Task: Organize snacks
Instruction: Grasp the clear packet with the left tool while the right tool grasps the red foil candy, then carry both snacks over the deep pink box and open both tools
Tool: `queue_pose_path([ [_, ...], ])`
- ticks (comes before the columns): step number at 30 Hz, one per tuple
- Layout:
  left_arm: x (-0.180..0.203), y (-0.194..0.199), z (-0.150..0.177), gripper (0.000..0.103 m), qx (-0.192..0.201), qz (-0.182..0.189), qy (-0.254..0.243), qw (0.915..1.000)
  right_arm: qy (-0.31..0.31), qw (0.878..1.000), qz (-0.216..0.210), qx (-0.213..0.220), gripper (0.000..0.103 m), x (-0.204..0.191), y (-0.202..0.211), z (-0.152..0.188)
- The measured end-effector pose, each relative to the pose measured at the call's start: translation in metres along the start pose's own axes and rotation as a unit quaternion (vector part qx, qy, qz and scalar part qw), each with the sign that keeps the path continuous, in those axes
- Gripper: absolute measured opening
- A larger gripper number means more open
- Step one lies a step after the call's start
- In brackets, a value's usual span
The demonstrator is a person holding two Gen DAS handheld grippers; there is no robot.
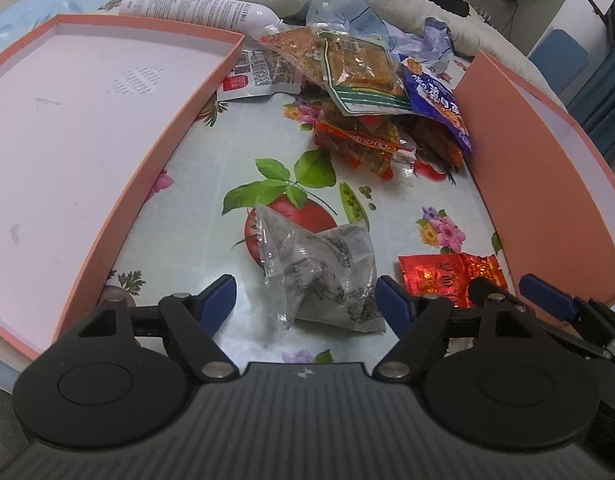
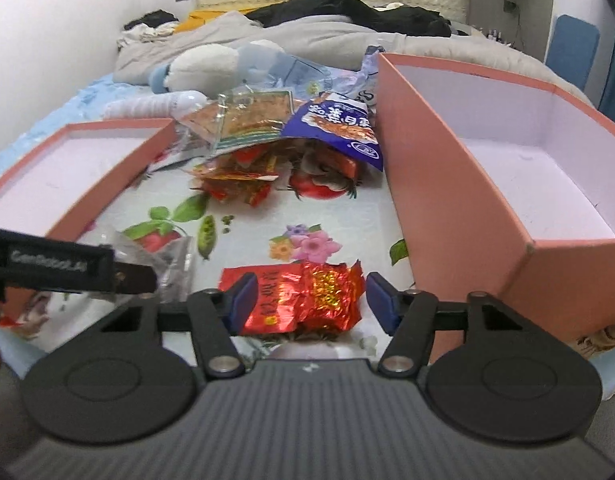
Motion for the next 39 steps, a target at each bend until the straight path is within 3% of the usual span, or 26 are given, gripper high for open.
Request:
queue_pose_path([
  [7,0.002,-0.005,0.000,0.071,0.008,0.000,-0.007,0.9999,-0.008,1.000,0.013,-0.022,0.051,0.006,-0.018,0.008],
  [13,0.008,-0.006,-0.001,0.048,0.007,0.009,-0.010,0.9999,-0.018,0.999,-0.005,-0.031,0.037,0.010,-0.020,0.010],
  [18,0.012,0.001,-0.001,0.043,0.005,0.009,-0.015,0.9998,-0.011,0.999,-0.018,-0.027,0.036,0.010,-0.009,0.007],
  [39,0.005,0.122,-0.011,0.041,0.074,-0.005,0.011,0.9972,-0.012,0.997,-0.055,0.058,0.036,-0.002,0.113,-0.036],
])
Point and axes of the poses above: each gripper's, at about its wrist camera, not at the fingertips, and y roughly against the way its jaws point, x to its right, z to its underside, the point moved 3 cm from there along -y, roughly the way its jaws point, and after that the axes turned 9 degrees about -z, right-handed, at the moved point
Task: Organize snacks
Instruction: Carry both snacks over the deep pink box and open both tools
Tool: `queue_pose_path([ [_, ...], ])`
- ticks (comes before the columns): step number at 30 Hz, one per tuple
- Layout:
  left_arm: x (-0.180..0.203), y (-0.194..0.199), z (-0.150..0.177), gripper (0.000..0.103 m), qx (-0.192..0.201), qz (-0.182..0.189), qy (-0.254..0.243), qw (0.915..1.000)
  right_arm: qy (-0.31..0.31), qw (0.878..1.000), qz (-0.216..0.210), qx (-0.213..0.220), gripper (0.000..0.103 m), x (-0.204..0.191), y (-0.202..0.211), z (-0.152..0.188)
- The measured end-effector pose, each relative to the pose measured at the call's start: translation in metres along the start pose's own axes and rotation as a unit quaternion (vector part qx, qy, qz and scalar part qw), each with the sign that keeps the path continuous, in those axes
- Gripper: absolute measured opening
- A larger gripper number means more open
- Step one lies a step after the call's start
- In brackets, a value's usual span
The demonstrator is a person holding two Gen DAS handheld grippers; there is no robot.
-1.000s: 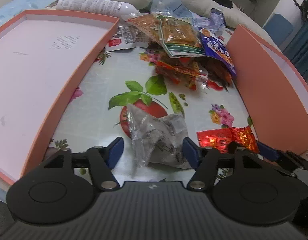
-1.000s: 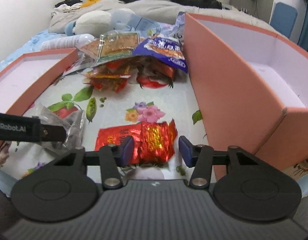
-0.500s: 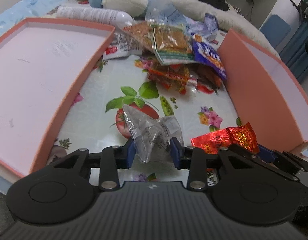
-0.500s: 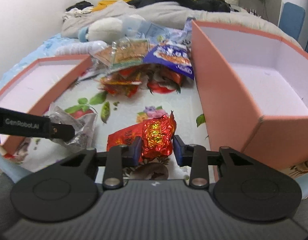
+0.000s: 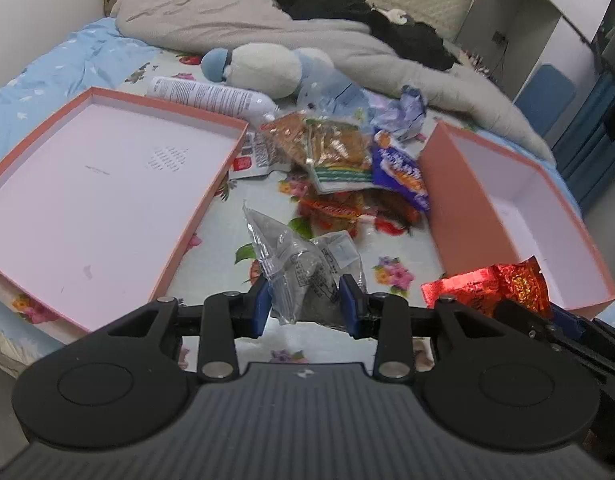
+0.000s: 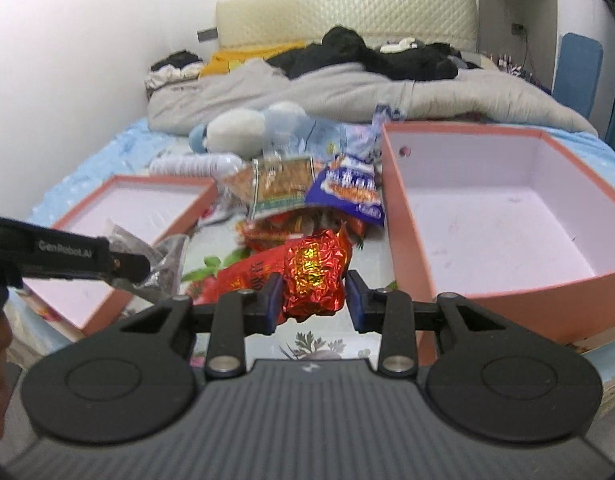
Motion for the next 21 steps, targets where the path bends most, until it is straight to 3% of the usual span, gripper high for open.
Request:
queue_pose_path([
  [8,0.021,0.026,0.001,0.041,0.015,0.000,-0.031,0.9994,-0.010,0.999,0.021,0.024,0.036,0.015,0.035,-0.010],
  [14,0.048,0.024,0.000,0.041,0.016,0.033,-0.045,0.9983,-0.029,0.998,0.056,0.024,0.036,0.042,0.050,-0.003],
  [21,0.106,0.018,-0.010,0.041,0.023,0.083,-0.076,0.9934,-0.040,0.993,0.103,0.044,0.036,0.078,0.069,-0.008],
])
Point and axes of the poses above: each gripper's, at about its wrist camera, not at the fingertips, and y roughly against the way its jaws point, x to its right, z to its underside, the point moved 3 cm from there along -y, roughly the way its jaws point, and after that the axes turned 9 degrees about -z, right-handed, at the moved point
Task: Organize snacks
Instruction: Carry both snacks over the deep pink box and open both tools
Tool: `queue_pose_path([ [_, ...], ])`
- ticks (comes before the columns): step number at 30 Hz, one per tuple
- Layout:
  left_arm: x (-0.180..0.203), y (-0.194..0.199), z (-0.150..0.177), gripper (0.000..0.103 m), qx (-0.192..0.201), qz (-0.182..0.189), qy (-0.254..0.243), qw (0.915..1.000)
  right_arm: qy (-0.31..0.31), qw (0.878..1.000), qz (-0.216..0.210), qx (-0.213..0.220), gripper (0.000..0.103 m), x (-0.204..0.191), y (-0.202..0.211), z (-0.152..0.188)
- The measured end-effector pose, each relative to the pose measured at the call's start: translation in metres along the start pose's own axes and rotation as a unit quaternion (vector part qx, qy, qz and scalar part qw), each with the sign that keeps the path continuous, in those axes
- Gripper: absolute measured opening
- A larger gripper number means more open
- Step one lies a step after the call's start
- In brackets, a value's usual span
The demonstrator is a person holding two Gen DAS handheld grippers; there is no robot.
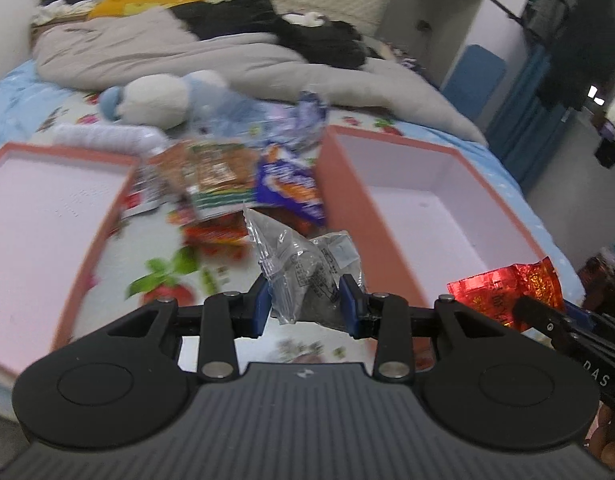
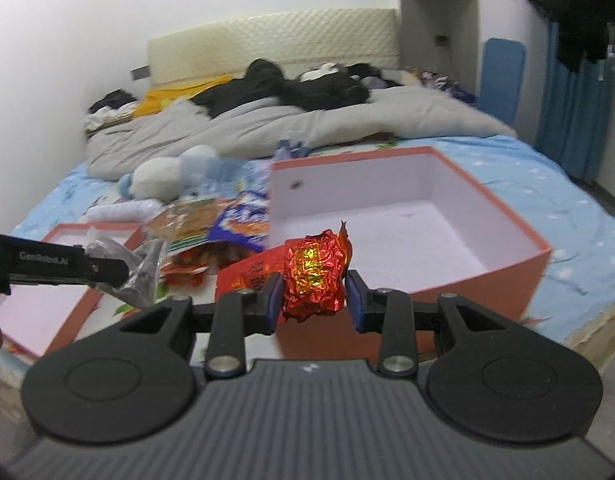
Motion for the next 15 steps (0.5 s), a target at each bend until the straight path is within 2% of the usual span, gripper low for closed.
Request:
queue_pose_path([
  [7,0.060,-0.020,-0.027,0.041,0.005,0.046,-0.034,0.9984,-0.020,0.999,0.026,0.014,0.036,0.040,0.000,-0.012],
  [15,0.115,-0.059,-0.060,0.041,-0.001,0.071,-0.073,0.9948,-0.022,0.999,0.041,0.017,0.036,0.077,-0.030,-0.030],
])
Point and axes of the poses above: each gripper's, at about its wrist camera, not at the fingertips, and y roughly against the way its jaws point, x to its right, z to its underside, the point moved 3 cm from there along -y, roughly the way its jaws point, and after that the axes turned 9 degrees about -z, right-handed, at the moved point
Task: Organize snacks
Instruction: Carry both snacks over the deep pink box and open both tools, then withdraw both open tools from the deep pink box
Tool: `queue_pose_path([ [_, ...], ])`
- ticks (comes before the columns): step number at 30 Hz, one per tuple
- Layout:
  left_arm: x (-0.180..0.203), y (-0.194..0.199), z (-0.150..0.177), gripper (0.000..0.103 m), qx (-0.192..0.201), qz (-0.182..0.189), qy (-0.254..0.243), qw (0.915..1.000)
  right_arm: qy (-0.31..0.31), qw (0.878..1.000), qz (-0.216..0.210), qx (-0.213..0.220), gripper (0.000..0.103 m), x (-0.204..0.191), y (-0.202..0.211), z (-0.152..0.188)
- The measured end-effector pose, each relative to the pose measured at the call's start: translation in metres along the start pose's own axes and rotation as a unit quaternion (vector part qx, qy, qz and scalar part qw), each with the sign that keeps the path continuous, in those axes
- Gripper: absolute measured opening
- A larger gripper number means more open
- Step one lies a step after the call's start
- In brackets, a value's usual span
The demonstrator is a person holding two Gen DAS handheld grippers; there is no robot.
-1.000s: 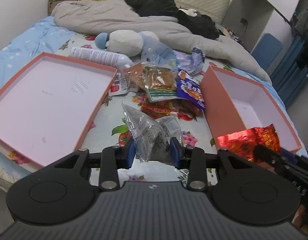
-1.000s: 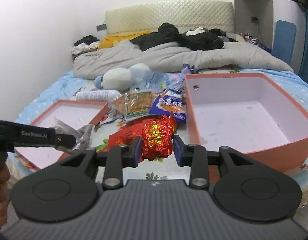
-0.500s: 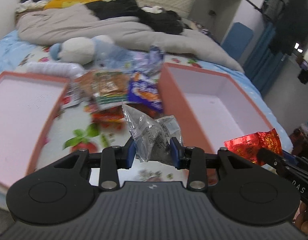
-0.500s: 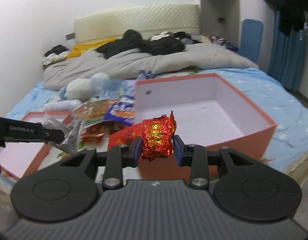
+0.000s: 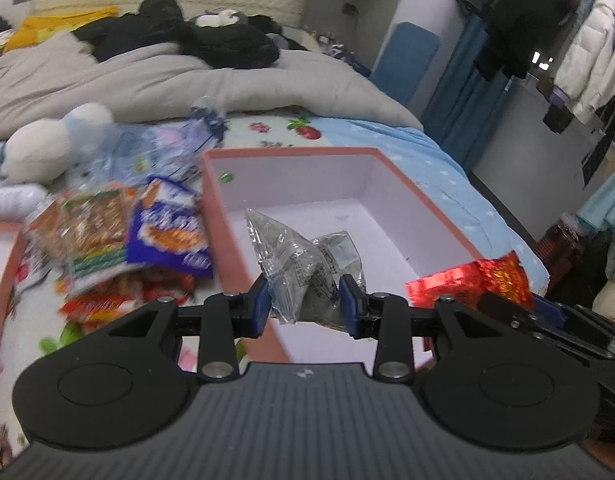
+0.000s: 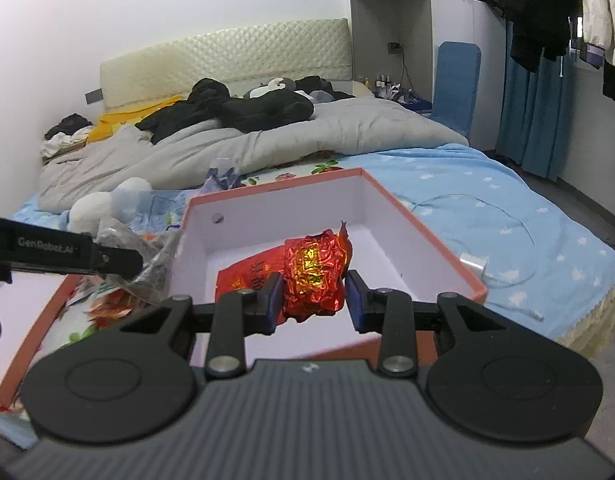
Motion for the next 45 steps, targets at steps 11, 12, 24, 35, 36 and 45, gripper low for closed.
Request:
queue_pose_path([
  [11,0.013,-0.084,-0.038,0.042,-0.082,-0.016,-0.009,0.9965,-0.006,0.998,-0.005,-0.063,0.037,0.034,-0.068,-0.014],
  [12,0.013,-0.090,-0.039,0.042,-0.092,-0.017,-0.009,0.9956,-0.012,0.997,-0.006,-0.070,0.037,0.037,-0.073,-0.013],
  [24,0.008,-0.094,-0.049,0.042,-0.090,-0.021,-0.008,0.9957,-0.030,0.994,-0.005,-0.104,0.059,0.045,-0.095,-0.006],
  [35,0.004,-0.057,-0.031,0.043,-0.053,-0.014,-0.018,0.9983,-0.035,0.997,-0.022,-0.070,0.060,0.033,-0.063,-0.005],
  [36,0.004,-0.052,-0.030,0.043,-0.049,-0.014,-0.020,0.9985,-0.036,0.997,-0.025,-0.065,0.060,0.031,-0.058,-0.005],
  [45,-0.008,-0.004,-0.006,0.043,-0.011,-0.013,-0.022,0.9996,-0.033,0.997,-0.058,-0.030,0.060,0.007,-0.017,0.000],
])
Point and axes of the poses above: each gripper's, at about its wrist camera, not at the fingertips, and y roughly against the way its jaws point, x to its right, z to its underside, the point moved 3 cm from there along -y, roughly the way its jaws point, and after that the axes turned 9 degrees about -z, right-handed, at the moved point
